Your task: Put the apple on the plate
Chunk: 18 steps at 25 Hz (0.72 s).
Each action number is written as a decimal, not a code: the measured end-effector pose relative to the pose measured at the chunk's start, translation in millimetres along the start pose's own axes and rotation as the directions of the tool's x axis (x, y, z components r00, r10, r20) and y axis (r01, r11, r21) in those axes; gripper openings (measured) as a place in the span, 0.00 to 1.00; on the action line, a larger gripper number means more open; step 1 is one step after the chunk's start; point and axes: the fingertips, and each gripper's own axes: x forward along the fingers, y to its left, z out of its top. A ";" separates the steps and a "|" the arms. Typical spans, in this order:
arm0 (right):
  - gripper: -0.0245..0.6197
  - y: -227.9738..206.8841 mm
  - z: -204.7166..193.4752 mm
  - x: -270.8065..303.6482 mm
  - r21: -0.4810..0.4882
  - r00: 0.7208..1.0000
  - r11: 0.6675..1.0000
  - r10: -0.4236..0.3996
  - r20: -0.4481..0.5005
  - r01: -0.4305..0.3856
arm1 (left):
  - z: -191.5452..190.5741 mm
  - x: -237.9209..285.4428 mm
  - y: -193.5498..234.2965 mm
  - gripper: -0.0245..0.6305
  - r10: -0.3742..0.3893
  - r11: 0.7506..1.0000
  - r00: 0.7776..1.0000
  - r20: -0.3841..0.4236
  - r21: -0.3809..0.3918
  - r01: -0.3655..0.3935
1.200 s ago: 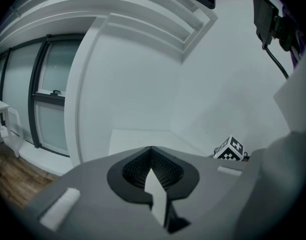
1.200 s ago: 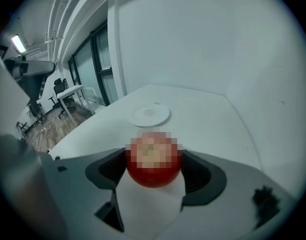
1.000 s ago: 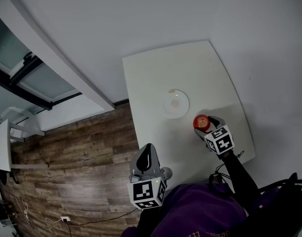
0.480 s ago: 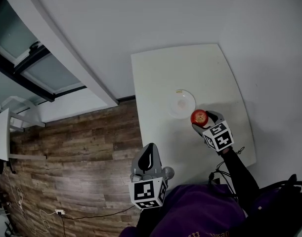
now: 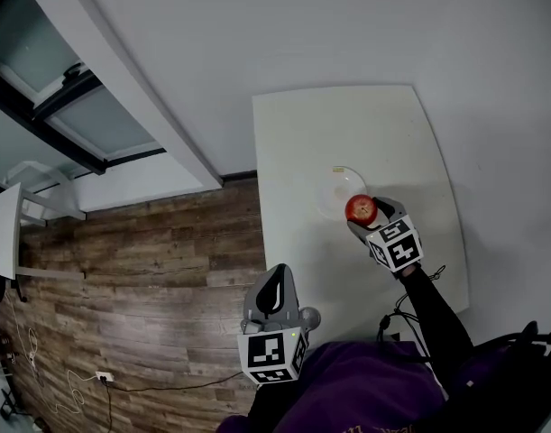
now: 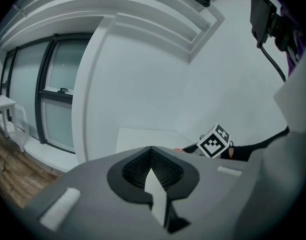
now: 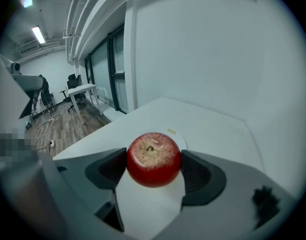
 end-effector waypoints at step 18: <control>0.56 6.5 15.9 39.8 -0.026 0.998 0.998 0.059 0.010 -0.058 | -8.5 2.6 4.6 0.05 0.039 0.999 0.999 -0.032 -0.009 -0.039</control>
